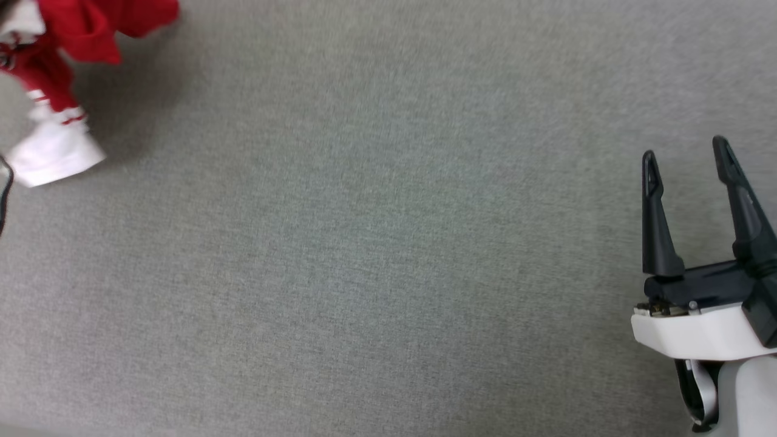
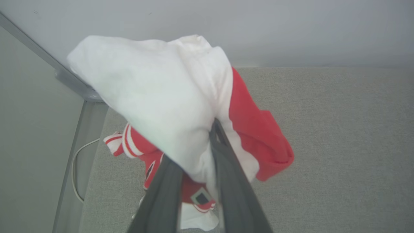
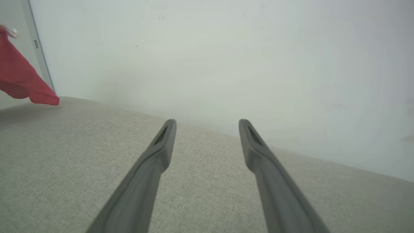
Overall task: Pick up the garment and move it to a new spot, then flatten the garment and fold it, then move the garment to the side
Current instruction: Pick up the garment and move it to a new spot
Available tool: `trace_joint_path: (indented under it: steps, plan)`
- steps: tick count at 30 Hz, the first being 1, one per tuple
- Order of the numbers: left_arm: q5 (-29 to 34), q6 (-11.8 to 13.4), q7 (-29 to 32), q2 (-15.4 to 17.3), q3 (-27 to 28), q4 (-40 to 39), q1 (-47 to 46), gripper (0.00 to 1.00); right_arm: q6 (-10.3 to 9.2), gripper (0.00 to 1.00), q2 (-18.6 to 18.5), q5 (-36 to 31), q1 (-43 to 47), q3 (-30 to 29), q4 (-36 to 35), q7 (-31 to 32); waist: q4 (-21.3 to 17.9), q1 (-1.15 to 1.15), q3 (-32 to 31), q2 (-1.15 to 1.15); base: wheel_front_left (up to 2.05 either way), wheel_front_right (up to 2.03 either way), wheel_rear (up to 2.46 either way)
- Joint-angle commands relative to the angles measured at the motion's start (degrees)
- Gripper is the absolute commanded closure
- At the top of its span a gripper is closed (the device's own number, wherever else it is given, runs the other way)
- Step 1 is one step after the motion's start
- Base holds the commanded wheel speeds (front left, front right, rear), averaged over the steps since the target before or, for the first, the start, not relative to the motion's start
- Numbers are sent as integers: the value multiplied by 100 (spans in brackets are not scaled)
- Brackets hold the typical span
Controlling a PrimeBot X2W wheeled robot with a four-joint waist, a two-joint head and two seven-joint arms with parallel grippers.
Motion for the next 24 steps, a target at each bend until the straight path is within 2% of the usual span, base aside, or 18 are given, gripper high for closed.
trace_joint_path:
  steps: [1,7,14,24]
  plan:
    - [50,16,-69,12,-181,-220,-186,100,-4,0,4,79,112,-19,59,-12,-127,0,-340,0,0,0,0]
    - [173,16,-154,-179,-925,-939,-654,100,-4,0,5,286,281,-33,207,-12,-358,0,-754,0,0,0,0]
    - [312,16,-264,-592,-1796,-1600,-1100,100,-4,0,6,495,381,-34,282,-12,-768,0,-990,0,0,0,0]
    - [462,17,-768,-1390,-3148,-2253,-608,100,-4,0,7,688,487,-113,283,-12,-1281,0,-1076,0,0,0,0]
